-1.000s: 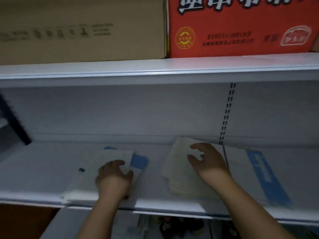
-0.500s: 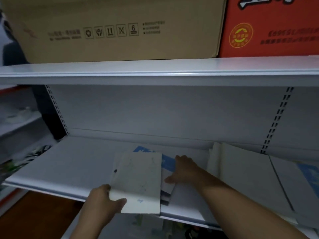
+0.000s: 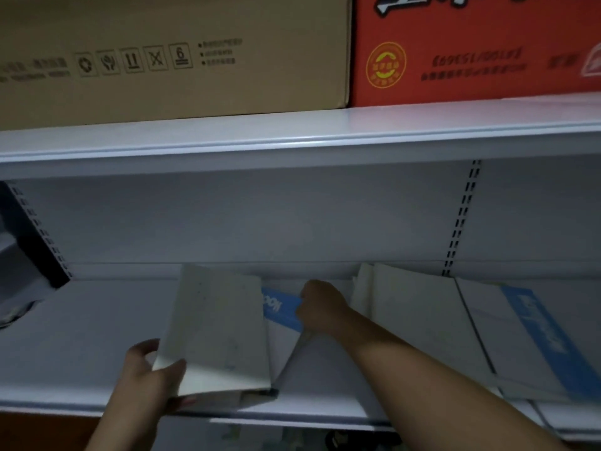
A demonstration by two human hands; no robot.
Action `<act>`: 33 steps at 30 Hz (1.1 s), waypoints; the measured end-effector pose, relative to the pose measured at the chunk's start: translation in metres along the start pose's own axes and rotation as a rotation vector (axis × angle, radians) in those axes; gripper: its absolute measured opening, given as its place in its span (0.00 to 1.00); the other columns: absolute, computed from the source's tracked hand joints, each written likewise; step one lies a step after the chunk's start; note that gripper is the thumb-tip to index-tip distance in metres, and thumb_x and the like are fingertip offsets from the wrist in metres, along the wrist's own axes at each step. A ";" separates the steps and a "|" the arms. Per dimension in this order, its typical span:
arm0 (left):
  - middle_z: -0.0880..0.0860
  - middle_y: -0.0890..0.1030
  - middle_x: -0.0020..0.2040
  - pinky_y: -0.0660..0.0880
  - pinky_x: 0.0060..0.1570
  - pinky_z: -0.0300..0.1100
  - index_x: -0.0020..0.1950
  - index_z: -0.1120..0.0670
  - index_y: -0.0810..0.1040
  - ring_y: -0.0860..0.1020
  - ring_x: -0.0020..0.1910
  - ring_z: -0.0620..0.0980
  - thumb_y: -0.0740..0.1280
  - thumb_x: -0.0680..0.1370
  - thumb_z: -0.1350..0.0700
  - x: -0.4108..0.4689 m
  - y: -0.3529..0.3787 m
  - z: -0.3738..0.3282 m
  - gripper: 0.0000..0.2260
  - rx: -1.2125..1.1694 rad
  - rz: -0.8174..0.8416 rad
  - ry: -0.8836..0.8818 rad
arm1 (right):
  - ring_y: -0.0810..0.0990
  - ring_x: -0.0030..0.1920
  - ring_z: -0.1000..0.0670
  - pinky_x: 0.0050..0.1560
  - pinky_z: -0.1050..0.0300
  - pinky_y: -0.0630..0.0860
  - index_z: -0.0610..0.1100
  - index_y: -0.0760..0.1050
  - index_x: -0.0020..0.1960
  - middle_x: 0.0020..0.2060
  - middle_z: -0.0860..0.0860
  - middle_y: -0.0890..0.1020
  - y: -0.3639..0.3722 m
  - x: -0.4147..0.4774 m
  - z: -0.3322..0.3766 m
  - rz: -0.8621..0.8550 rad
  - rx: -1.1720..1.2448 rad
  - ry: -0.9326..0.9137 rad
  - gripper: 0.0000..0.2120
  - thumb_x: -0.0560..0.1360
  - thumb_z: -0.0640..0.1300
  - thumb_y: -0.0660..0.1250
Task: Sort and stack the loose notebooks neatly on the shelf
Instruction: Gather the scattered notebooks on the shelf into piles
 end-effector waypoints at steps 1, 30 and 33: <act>0.60 0.70 0.51 0.78 0.28 0.45 0.59 0.58 0.67 0.72 0.39 0.56 0.62 0.75 0.70 -0.002 0.003 -0.006 0.15 -0.054 -0.007 0.025 | 0.79 0.54 0.42 0.45 0.60 0.71 0.34 0.76 0.51 0.54 0.39 0.80 -0.007 -0.002 -0.002 -0.028 0.026 -0.001 0.12 0.70 0.38 0.61; 0.55 0.74 0.66 0.67 0.63 0.48 0.66 0.50 0.72 0.69 0.66 0.58 0.67 0.72 0.44 -0.027 0.151 -0.010 0.23 0.833 -0.019 0.392 | 0.78 0.42 0.43 0.44 0.56 0.72 0.43 0.79 0.46 0.44 0.44 0.79 -0.155 -0.170 -0.173 -0.633 0.129 0.252 0.09 0.66 0.37 0.74; 0.59 0.79 0.60 0.70 0.61 0.54 0.57 0.55 0.80 0.75 0.60 0.60 0.65 0.67 0.42 0.003 0.076 -0.007 0.25 0.926 -0.158 0.402 | 0.74 0.46 0.52 0.45 0.62 0.66 0.50 0.75 0.50 0.47 0.53 0.76 -0.117 -0.119 -0.087 -0.422 0.215 0.021 0.09 0.71 0.43 0.70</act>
Point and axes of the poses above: each hand's wrist, its own x-axis towards the middle knuckle, its own y-axis out of the palm, z = x × y, the point moved 7 cm from there along x, towards the middle knuckle
